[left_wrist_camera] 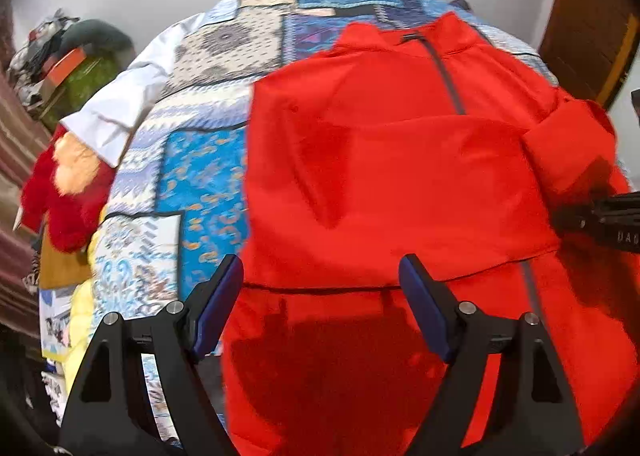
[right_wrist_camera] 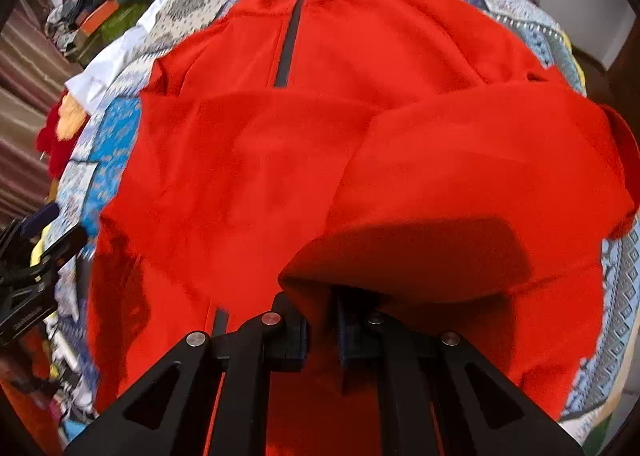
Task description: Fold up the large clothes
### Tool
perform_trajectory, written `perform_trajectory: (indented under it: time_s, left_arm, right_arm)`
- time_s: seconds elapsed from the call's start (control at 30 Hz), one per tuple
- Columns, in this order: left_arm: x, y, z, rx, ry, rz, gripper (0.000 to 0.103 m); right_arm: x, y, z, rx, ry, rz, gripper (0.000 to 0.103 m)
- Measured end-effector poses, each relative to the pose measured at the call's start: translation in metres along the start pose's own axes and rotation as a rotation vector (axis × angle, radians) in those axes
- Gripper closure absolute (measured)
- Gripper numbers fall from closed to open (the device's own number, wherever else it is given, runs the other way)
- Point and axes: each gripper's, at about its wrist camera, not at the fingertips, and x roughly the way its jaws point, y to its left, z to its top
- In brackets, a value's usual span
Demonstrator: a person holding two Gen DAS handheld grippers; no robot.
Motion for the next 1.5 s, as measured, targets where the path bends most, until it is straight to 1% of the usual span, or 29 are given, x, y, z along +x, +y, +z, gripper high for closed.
perform_trajectory:
  time_s: [0.1,0.17,0.27,0.33,0.43,0.5,0.6,0.63,0.7,0.73,0.77,0.83,0.9,0.93,0.97,1.0,1.1,1.13,1.17,1.2,1.27,1.3,1.4,1.5]
  left_arm:
    - [-0.01,-0.024,0.01,0.028,-0.022,-0.055,0.023]
    - [-0.017,-0.045,0.019,0.053,-0.033,-0.089,0.023]
    - [-0.021,-0.076,0.032,0.093,-0.033,-0.152,0.023]
    - [-0.02,-0.096,0.041,0.115,-0.023,-0.197,0.023]
    - [-0.007,-0.124,0.055,0.144,0.017,-0.262,0.023]
    - [0.009,-0.14,0.064,0.139,0.059,-0.308,0.023]
    - [0.035,-0.157,0.073,0.116,0.141,-0.397,0.023]
    - [0.046,-0.162,0.075,0.112,0.174,-0.408,0.023]
    - [0.065,-0.17,0.075,0.116,0.222,-0.384,0.023]
    - [0.074,-0.175,0.075,0.125,0.243,-0.36,0.023]
    - [0.079,-0.178,0.074,0.135,0.242,-0.341,0.022]
    - [0.079,-0.179,0.074,0.135,0.212,-0.327,0.019]
    - [0.08,-0.179,0.073,0.125,0.201,-0.312,0.016]
    - [0.08,-0.18,0.072,0.126,0.192,-0.3,0.014]
    - [0.079,-0.182,0.071,0.135,0.178,-0.27,0.008]
    - [0.079,-0.183,0.07,0.136,0.172,-0.255,0.005]
    - [0.081,-0.175,0.073,0.101,0.193,-0.247,0.006]
    - [0.079,-0.174,0.073,0.09,0.196,-0.234,0.007]
    - [0.075,-0.171,0.073,0.09,0.19,-0.216,0.013]
    - [0.068,-0.171,0.074,0.105,0.179,-0.193,0.016]
    - [0.049,-0.176,0.081,0.156,0.137,-0.152,0.016]
    - [0.041,-0.179,0.084,0.174,0.117,-0.147,0.016]
    - [0.009,-0.2,0.099,0.224,0.041,-0.175,0.016]
    - [-0.012,-0.226,0.115,0.247,0.011,-0.216,0.016]
  right_arm:
    - [-0.01,-0.01,-0.01,0.01,0.026,0.046,0.096]
    - [-0.019,-0.017,-0.021,0.013,0.024,0.084,0.096]
    - [-0.034,-0.029,-0.036,0.026,-0.003,0.134,0.096]
    - [-0.039,-0.037,-0.044,0.027,-0.04,0.148,0.096]
    - [-0.033,-0.04,-0.051,0.012,-0.052,0.155,0.096]
    - [-0.028,-0.04,-0.053,0.005,-0.056,0.158,0.096]
    - [-0.029,-0.041,-0.053,-0.006,-0.06,0.164,0.096]
    - [-0.028,-0.041,-0.053,-0.008,-0.059,0.169,0.096]
    - [-0.027,-0.043,-0.052,0.001,-0.058,0.185,0.096]
    - [-0.028,-0.045,-0.053,0.005,-0.058,0.192,0.096]
    - [-0.029,-0.047,-0.054,0.007,-0.057,0.199,0.096]
    - [-0.033,-0.051,-0.057,0.009,-0.058,0.211,0.096]
    - [-0.041,-0.055,-0.062,0.003,-0.066,0.209,0.096]
    - [-0.045,-0.056,-0.064,-0.003,-0.068,0.199,0.096]
    - [-0.049,-0.057,-0.067,-0.013,-0.071,0.183,0.096]
    - [-0.058,-0.06,-0.072,-0.027,-0.085,0.152,0.096]
    - [-0.079,-0.07,-0.083,-0.04,-0.119,0.096,0.096]
    - [-0.09,-0.077,-0.088,-0.039,-0.134,0.06,0.096]
    - [-0.101,-0.084,-0.092,-0.037,-0.156,0.013,0.096]
    - [-0.108,-0.088,-0.095,-0.037,-0.172,-0.01,0.096]
    - [-0.131,-0.106,-0.102,-0.016,-0.225,-0.073,0.096]
    - [-0.137,-0.112,-0.102,-0.003,-0.237,-0.085,0.096]
    - [-0.159,-0.142,-0.107,0.07,-0.277,-0.112,0.096]
    - [-0.17,-0.168,-0.115,0.136,-0.305,-0.114,0.096]
